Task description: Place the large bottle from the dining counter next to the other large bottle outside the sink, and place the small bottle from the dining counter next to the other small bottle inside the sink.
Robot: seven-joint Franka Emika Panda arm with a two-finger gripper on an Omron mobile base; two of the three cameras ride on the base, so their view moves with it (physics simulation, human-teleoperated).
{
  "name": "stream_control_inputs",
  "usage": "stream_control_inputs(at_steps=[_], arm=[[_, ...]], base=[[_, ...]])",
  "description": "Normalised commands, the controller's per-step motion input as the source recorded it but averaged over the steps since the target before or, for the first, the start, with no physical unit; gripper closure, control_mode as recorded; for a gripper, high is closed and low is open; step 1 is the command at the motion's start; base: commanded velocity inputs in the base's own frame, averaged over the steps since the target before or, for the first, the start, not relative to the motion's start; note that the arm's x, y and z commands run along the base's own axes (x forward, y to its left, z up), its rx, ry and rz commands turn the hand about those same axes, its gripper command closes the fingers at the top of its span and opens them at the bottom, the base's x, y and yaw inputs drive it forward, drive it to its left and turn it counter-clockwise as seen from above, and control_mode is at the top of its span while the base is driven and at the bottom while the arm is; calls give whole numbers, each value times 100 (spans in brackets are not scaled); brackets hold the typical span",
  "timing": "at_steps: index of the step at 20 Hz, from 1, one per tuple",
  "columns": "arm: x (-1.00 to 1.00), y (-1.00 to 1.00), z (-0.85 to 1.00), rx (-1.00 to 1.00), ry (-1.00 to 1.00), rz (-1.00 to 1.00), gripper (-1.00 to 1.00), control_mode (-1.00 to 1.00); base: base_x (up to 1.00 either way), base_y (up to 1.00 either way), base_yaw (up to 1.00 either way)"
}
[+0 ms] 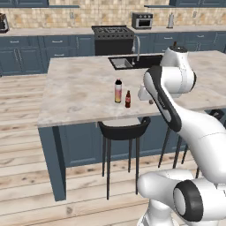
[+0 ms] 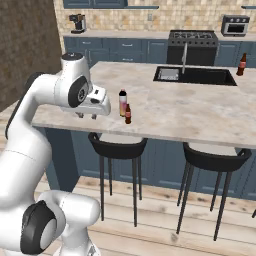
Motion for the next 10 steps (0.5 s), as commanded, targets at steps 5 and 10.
stream_control_inputs(at_steps=[5, 10], arm=[[4, 14, 1, 0, 0, 0, -100, -100], [28, 41, 37, -8, 0, 0, -100, -100]], base=[[0, 0, 0], [0, 0, 0]])
